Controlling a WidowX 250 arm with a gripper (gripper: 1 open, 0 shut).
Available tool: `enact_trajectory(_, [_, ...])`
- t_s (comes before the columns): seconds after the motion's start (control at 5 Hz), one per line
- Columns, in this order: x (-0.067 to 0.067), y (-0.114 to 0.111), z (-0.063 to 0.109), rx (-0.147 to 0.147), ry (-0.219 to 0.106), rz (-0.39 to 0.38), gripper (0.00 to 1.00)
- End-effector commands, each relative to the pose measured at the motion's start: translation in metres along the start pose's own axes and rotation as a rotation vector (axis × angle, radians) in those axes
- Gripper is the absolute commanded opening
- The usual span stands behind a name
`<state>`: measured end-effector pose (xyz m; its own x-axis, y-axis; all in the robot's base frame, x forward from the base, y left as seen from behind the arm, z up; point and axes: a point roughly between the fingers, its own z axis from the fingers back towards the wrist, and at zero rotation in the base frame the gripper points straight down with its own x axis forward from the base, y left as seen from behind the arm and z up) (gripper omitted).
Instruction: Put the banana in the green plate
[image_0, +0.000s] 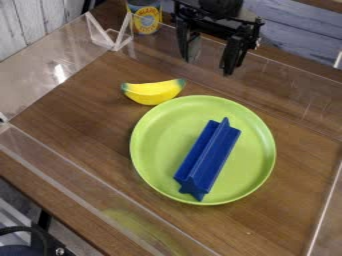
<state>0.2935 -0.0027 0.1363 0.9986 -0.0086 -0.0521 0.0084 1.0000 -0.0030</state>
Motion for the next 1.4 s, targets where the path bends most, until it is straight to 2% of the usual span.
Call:
enact_trajectory(0.0, [0.000, 0.008, -0.008, 0.006, 0.014, -0.060, 1.00])
enact_trajectory(0.2, [-0.001, 0.017, -0.014, 0.015, 0.028, -0.123, 1.00])
enact_trajectory(0.4, [0.002, 0.025, -0.020, 0.021, 0.037, -0.151, 1.00])
enact_trajectory(1.0, [0.010, 0.036, -0.038, 0.026, 0.067, -0.191, 1.00])
enact_trajectory(1.2, [0.011, 0.043, -0.037, 0.036, 0.055, -0.241, 1.00])
